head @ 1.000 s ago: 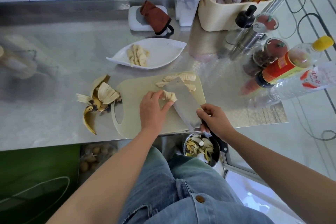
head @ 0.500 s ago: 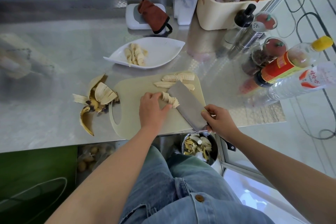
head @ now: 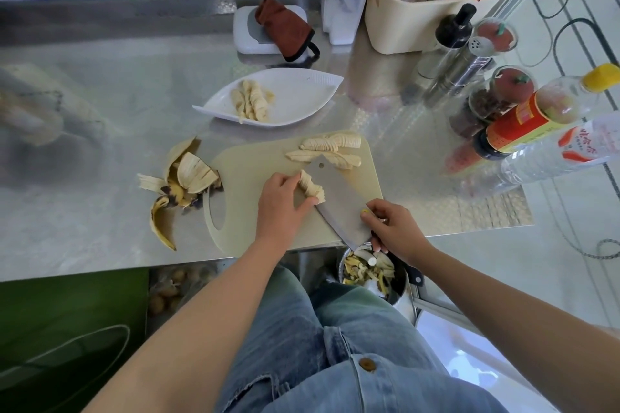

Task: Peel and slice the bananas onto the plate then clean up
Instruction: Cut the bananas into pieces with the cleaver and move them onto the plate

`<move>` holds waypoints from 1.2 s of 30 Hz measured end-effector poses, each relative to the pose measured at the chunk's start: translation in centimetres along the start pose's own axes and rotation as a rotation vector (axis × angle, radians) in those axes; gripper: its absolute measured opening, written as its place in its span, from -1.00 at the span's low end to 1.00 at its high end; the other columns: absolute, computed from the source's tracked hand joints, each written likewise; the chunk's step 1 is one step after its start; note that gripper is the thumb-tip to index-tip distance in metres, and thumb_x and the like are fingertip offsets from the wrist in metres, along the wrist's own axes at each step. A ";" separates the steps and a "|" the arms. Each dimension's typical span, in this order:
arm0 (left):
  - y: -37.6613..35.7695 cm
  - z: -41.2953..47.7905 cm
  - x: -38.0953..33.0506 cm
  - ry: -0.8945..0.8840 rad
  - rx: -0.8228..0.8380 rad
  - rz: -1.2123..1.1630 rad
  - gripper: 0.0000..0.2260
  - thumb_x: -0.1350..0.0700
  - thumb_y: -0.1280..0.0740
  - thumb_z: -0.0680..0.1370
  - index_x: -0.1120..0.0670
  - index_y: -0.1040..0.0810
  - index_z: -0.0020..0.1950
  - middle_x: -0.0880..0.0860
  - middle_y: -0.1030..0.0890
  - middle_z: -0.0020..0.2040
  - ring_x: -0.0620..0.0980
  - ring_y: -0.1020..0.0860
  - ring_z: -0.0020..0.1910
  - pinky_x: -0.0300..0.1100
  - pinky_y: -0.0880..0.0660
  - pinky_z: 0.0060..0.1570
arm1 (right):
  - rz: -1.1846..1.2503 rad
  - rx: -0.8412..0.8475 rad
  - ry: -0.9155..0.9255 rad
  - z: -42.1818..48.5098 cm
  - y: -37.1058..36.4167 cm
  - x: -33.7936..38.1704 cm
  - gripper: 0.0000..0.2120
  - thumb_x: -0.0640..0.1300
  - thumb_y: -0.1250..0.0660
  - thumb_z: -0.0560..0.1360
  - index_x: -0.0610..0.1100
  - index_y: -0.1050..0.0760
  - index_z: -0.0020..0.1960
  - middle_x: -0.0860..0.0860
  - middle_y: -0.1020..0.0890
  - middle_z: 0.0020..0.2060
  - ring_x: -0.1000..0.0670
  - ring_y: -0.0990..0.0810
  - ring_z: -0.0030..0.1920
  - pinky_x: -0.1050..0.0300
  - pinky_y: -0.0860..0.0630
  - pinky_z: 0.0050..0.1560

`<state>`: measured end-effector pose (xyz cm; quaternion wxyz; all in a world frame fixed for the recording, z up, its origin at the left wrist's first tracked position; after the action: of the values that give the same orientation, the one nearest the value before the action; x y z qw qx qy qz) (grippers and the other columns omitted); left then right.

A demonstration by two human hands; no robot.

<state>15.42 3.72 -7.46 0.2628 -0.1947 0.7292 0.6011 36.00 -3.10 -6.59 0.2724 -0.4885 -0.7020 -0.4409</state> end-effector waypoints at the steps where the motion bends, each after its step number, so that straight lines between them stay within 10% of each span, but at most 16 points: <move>1: 0.2 0.0 -0.1 -0.014 -0.014 -0.002 -0.51 -0.02 -0.44 0.48 0.10 -0.48 0.36 0.03 -0.45 0.04 -0.01 -0.40 0.06 -0.22 -0.35 0.04 | 0.018 0.007 -0.002 0.1 0.0 0.2 -0.86 -0.19 -0.26 0.58 -0.27 -0.50 -0.07 0.10 -0.49 -0.56 0.05 -0.42 -0.61 0.29 -0.34 -0.53; 19: 8.1 8.8 -0.5 -0.059 -0.200 0.172 -0.54 -0.15 -0.13 0.61 -0.02 -0.35 0.47 0.14 -0.40 0.22 0.09 -0.36 0.17 -0.06 -0.33 0.18 | 0.201 -0.080 -0.045 9.0 -1.5 9.5 -0.82 -0.13 -0.23 0.58 -0.25 -0.49 -0.07 -0.12 -0.48 -0.44 -0.07 -0.49 -0.52 0.14 -0.36 -0.47; 36: 6.2 13.4 1.7 -0.188 0.076 0.496 -0.45 -0.21 0.23 0.57 -0.21 -0.20 0.51 0.14 -0.19 0.51 0.21 -0.11 0.46 0.12 -0.09 0.35 | -0.006 -0.173 -0.079 11.3 -3.1 12.8 -0.80 -0.12 -0.17 0.60 -0.22 -0.50 0.04 -0.19 -0.57 -0.30 0.17 -0.45 -0.62 0.33 -0.36 -0.53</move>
<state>12.35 18.18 -5.57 0.1813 0.0569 0.7489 0.6348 28.91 12.20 -2.45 0.1998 -0.5253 -0.6729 -0.4810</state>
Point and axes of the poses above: each hand's wrist, its own z-axis towards the middle knuckle, its own y-axis out of the back of the hand, x = y × z, the point moved 4 cm from there along z, towards the middle knuckle
